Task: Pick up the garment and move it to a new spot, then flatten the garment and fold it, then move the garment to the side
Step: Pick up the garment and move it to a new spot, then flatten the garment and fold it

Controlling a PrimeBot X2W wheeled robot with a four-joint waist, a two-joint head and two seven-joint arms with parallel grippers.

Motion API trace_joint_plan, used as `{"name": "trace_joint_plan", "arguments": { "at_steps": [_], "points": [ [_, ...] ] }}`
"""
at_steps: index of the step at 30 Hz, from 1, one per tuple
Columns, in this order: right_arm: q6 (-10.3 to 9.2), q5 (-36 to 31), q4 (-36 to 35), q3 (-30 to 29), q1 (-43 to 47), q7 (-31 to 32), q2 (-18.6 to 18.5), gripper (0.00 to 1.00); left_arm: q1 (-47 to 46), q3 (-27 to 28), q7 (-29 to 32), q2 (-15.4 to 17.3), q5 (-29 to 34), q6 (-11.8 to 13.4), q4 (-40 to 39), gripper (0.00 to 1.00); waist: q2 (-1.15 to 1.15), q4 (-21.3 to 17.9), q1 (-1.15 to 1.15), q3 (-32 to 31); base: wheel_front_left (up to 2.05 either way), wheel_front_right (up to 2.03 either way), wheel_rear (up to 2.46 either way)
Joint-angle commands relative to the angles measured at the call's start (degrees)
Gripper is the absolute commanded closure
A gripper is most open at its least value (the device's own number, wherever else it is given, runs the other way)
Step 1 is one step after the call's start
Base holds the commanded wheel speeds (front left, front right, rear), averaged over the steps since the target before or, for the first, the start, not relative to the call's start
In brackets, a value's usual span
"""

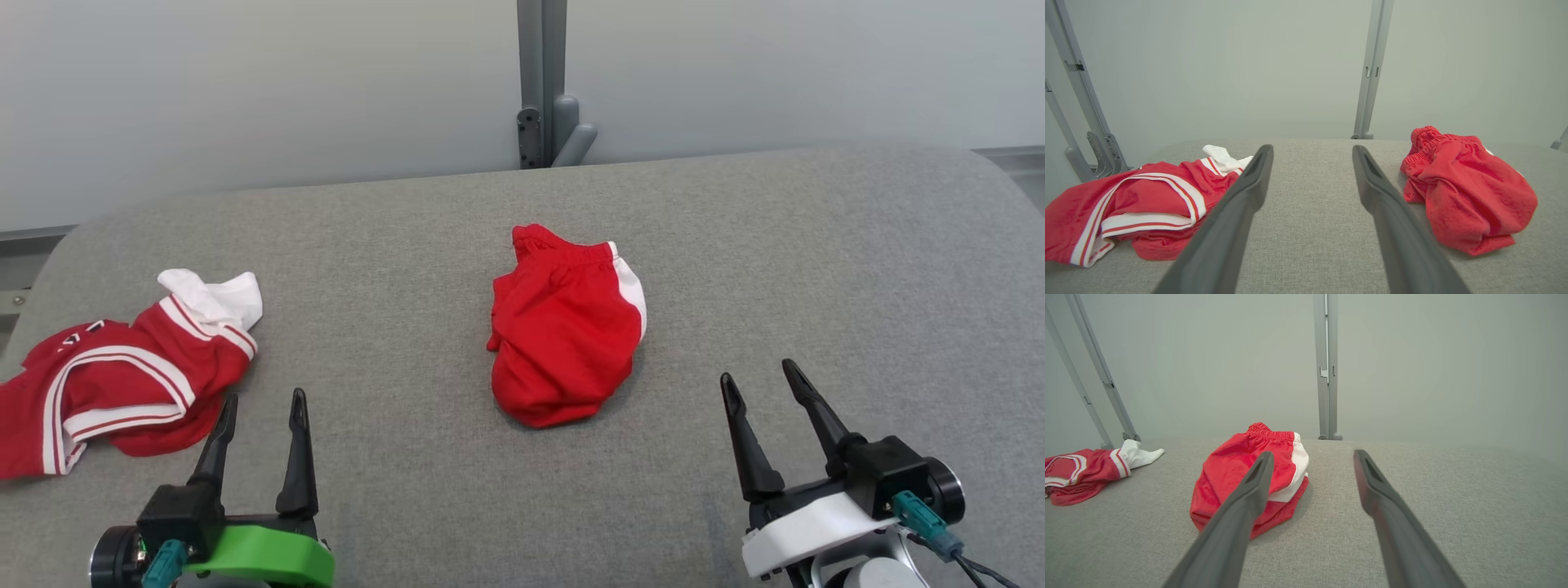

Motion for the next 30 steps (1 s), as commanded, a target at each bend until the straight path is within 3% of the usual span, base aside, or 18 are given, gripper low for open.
{"name": "trace_joint_plan", "arguments": {
  "at_steps": [1,11,20,30],
  "points": [
    [0.00,-0.5,-0.2,-0.9,0.7,-0.2,-0.2,0.00,1.9,0.3,-0.1,0.0,0.7,-0.6,-1.5,0.00,0.00,1.4,0.00,-0.7,0.00,0.00,0.00],
    [0.00,-0.1,-0.1,-2.5,1.8,-0.2,-0.1,0.00,3.8,0.8,-0.2,-0.2,-1.7,-1.2,-3.8,0.00,0.00,2.4,0.00,-0.2,0.00,0.00,0.00],
    [0.00,0.0,-0.2,-1.7,2.3,-0.2,-0.2,0.00,5.1,-0.4,-0.1,-0.2,0.6,-1.7,-4.4,0.00,0.00,2.5,0.00,0.0,0.00,0.00,0.00],
    [0.00,-0.6,0.1,-1.7,2.5,-0.2,-0.2,0.00,6.0,-0.9,-0.2,-0.2,-0.3,-1.1,-4.3,0.00,0.00,2.2,0.00,-0.5,0.00,0.00,0.00]
  ]
}}
